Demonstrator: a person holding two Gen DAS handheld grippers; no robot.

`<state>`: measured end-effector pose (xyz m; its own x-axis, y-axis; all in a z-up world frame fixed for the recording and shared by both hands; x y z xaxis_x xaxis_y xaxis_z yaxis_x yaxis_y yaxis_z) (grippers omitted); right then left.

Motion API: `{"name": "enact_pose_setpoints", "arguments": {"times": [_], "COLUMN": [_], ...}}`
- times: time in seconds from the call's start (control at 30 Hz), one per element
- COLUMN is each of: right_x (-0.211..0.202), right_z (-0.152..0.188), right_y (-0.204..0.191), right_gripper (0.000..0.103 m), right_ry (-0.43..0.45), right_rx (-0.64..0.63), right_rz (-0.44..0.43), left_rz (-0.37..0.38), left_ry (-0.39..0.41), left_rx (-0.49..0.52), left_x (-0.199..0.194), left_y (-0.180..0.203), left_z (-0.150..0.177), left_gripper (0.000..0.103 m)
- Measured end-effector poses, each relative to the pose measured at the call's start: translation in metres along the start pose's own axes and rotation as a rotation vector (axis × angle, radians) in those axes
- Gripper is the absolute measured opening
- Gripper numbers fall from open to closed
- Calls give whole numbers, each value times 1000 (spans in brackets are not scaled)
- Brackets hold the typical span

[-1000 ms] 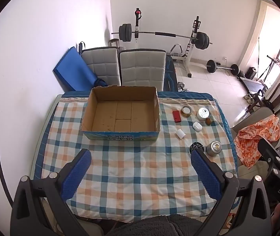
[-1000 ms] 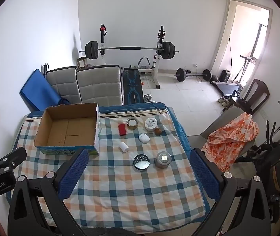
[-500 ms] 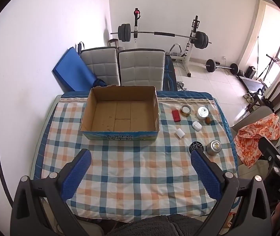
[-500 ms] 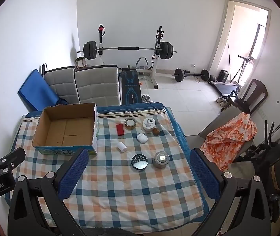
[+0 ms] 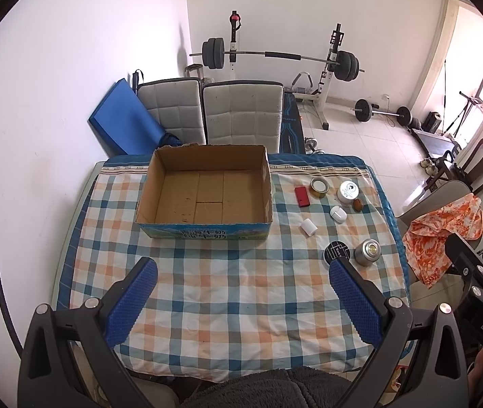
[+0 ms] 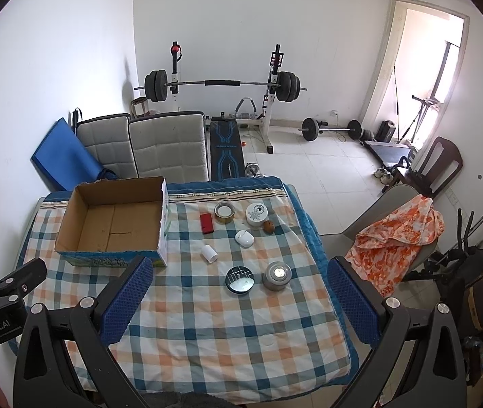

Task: Organize rigid objects

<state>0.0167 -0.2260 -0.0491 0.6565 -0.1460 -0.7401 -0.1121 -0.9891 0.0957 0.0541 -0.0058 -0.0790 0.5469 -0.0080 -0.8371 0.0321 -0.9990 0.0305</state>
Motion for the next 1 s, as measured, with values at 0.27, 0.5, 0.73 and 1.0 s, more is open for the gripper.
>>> {"name": "enact_pose_setpoints", "arguments": {"times": [0.27,0.5,0.73,1.0], "right_x": [3,3,2,2], "right_z": [2,2,2,1], "right_y": [-2,-3,-3,-4], "right_gripper": [103,103,103,103], "right_ry": [1,1,3,11], "right_rx": [-2,2,3,-3], "right_rz": [0,1,5,4], "left_rz": [1,-1,-1,-2], "left_ry": [0,1,2,1], "left_rx": [3,4,5,4], "left_x": [1,2,2,1], "left_y": [5,5,6,6], "left_z": [4,6,5,4], "left_gripper": [103,103,103,103]}}
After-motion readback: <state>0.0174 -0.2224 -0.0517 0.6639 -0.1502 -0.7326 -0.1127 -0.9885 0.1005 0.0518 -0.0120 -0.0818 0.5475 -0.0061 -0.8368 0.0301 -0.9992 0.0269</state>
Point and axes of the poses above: each gripper's, at about its wrist camera, not at the fingertips, and x roughly the way its jaws point, y to its right, z to its underside, the point moved 9 cm from there along x, roughly the way its jaws point
